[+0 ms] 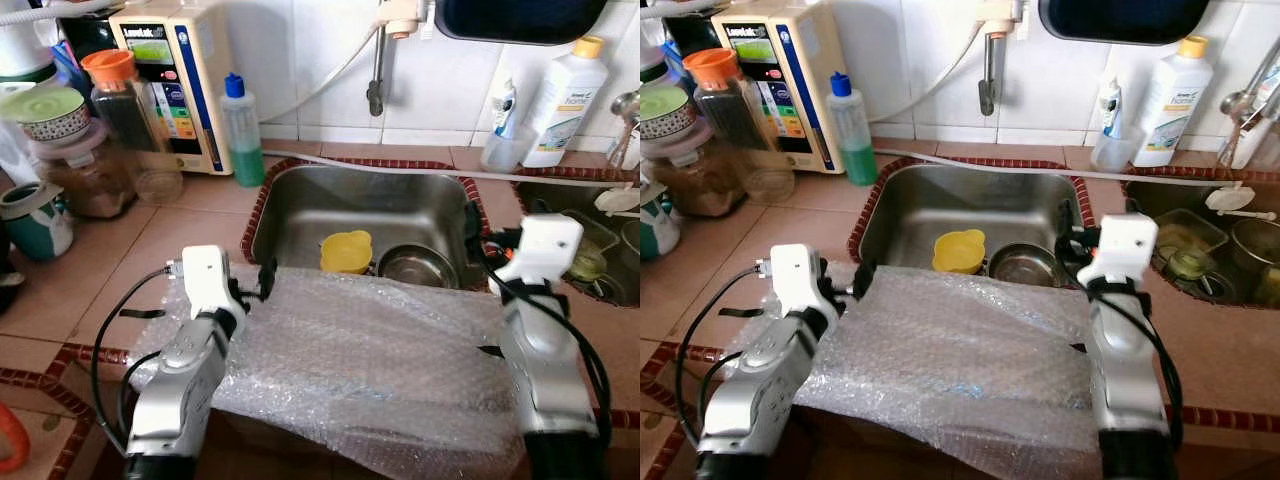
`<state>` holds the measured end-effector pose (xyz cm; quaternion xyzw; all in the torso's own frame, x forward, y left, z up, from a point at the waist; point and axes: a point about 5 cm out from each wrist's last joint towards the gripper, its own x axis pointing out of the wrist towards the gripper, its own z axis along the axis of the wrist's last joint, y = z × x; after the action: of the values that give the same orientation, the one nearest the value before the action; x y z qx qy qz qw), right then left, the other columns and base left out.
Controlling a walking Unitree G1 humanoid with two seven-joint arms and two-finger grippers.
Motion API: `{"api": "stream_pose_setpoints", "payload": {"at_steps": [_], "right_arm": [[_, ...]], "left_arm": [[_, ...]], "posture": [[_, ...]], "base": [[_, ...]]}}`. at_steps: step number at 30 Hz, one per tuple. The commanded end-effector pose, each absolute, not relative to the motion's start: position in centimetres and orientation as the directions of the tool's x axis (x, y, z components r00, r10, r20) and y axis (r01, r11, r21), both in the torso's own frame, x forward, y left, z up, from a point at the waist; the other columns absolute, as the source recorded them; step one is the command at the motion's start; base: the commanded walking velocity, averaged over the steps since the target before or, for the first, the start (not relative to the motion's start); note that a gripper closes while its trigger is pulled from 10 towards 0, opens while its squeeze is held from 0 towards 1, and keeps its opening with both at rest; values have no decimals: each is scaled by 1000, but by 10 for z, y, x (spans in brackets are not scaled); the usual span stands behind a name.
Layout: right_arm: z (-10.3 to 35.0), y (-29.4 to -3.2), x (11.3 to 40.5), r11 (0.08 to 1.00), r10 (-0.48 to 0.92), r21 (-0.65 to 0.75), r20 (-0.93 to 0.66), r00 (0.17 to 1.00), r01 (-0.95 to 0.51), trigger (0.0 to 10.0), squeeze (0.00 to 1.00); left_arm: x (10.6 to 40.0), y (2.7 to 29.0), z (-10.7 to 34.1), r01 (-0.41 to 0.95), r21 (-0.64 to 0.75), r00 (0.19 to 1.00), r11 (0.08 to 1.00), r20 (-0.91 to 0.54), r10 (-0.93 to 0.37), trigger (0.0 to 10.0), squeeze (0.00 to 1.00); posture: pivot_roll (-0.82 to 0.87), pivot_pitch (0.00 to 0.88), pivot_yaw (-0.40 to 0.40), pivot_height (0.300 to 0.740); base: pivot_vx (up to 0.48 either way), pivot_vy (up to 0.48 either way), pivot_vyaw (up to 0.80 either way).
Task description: Kitchen organization
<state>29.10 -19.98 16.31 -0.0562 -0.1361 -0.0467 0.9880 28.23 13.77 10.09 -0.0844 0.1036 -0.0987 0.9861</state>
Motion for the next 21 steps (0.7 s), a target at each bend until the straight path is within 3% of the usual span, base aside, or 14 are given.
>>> {"api": "stream_pose_setpoints", "payload": {"at_steps": [1, 7, 10, 12, 13, 21], "right_arm": [[172, -191, 285, 991, -45, -110, 275, 960, 78, 10000, 1000], [173, -182, 269, 991, 17, -135, 238, 971, 15, 10000, 1000], [172, -178, 265, 992, 40, -128, 213, 976, -12, 10000, 655], [173, -177, 264, 991, 46, -130, 201, 978, -20, 10000, 655], [174, -175, 264, 991, 52, -132, 196, 979, -26, 10000, 576], [179, -170, 265, 990, 79, -133, 170, 982, -56, 10000, 569]], "left_arm": [[280, 136, 107, 205, -161, 960, 966, -160, -230, 10000, 0], [274, 139, 105, 191, -176, 960, 966, -171, -221, 10000, 0], [275, 142, 106, 191, -179, 960, 965, -170, -221, 10000, 0], [275, 143, 106, 191, -178, 960, 965, -173, -222, 10000, 0], [274, 142, 106, 195, -183, 959, 964, -173, -227, 10000, 0], [268, 137, 104, 203, -190, 955, 960, -180, -238, 10000, 0]], "posture": [[-33, 0, 80, 740], [-36, 0, 82, 740], [-36, 0, 80, 740], [-34, 0, 78, 740], [-33, 3, 72, 740], [-28, 11, 61, 740]], "base": [[0, 0, 0], [0, 0, 0], [0, 0, 0], [0, 0, 0], [0, 0, 0], [0, 0, 0]]}}
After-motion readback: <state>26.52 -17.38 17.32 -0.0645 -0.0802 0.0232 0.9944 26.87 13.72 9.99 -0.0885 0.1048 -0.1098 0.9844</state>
